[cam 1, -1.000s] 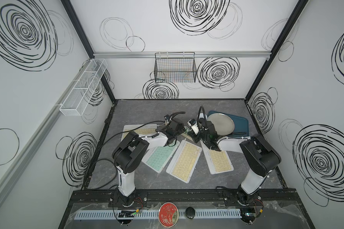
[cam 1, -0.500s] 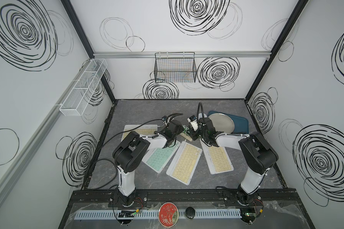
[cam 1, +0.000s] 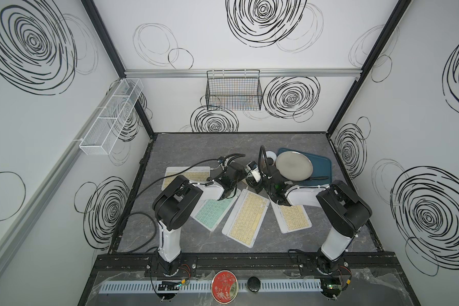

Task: Unplug the wireless keyboard
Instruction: Remove the plug from the socket.

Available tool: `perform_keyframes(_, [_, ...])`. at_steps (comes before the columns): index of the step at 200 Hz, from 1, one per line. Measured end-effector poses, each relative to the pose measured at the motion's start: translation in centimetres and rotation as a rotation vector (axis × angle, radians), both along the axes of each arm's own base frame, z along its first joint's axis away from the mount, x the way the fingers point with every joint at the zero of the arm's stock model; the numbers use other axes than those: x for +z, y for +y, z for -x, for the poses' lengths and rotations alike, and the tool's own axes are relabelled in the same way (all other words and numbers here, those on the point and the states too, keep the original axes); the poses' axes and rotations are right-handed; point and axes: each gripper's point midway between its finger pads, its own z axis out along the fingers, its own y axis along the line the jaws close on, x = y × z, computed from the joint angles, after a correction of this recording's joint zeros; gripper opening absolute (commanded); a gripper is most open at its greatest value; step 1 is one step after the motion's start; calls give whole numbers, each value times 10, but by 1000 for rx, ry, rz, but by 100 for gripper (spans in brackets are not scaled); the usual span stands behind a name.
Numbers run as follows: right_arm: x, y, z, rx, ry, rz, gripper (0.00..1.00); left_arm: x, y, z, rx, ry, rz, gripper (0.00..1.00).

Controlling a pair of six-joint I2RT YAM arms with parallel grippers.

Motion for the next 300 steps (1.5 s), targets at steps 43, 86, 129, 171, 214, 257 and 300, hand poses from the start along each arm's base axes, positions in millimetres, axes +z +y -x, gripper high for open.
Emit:
perform_keyframes(43, [0, -4, 0, -16, -64, 62, 0, -5, -1, 0, 6, -13, 25, 74])
perform_keyframes(86, [5, -9, -2, -25, 110, -77, 0, -4, -7, -2, -10, -36, 59, 73])
perform_keyframes(129, [7, -10, 6, -17, 227, -148, 0, -4, -12, 1, -30, -44, 75, 73])
perform_keyframes(171, [4, -2, 11, -36, 115, -7, 0, -7, -11, 4, -33, -39, 73, 73])
perform_keyframes(214, [2, -3, 12, -65, 99, 15, 0, -8, -8, 8, -30, -62, 96, 73])
perform_keyframes(257, [5, -11, 7, -37, 292, -195, 0, -5, -7, 8, -27, -87, 120, 73])
perform_keyframes(300, [5, 8, 19, -83, 164, 3, 0, -8, -6, 10, -25, -87, 121, 73])
